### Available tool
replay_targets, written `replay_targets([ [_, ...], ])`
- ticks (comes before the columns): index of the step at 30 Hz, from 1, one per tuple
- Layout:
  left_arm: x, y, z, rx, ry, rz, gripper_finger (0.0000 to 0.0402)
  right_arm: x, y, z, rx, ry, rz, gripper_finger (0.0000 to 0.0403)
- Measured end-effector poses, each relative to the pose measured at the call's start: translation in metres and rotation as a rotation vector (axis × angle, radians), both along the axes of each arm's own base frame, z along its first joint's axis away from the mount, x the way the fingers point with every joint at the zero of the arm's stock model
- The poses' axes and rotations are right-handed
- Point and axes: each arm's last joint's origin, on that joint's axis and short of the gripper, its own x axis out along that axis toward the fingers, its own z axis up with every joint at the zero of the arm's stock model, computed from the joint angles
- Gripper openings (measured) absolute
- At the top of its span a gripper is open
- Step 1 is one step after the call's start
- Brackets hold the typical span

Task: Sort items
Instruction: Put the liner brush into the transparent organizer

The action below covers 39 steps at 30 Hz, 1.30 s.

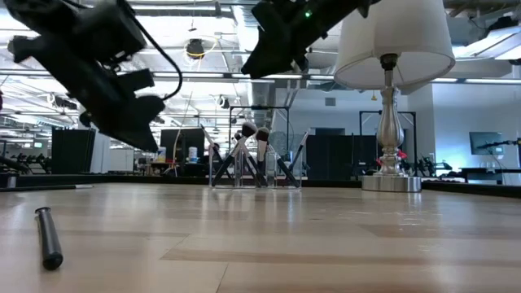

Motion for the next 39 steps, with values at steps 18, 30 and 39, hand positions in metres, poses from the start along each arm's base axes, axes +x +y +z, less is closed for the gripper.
replay_targets([
  [18,-0.033,0.043,-0.015,-0.438,0.310,0.151,0.0147,0.000,0.005,-0.006,0.004,0.044,0.017,0.0162],
  [30,-0.057,0.040,0.004,-0.443,0.267,0.242,0.0147,0.000,0.005,-0.006,0.004,0.042,0.017,0.0155],
  [39,-0.073,0.035,-0.027,-0.508,0.247,0.267,0.0145,0.000,0.005,-0.006,0.006,0.042,0.016,0.0155],
])
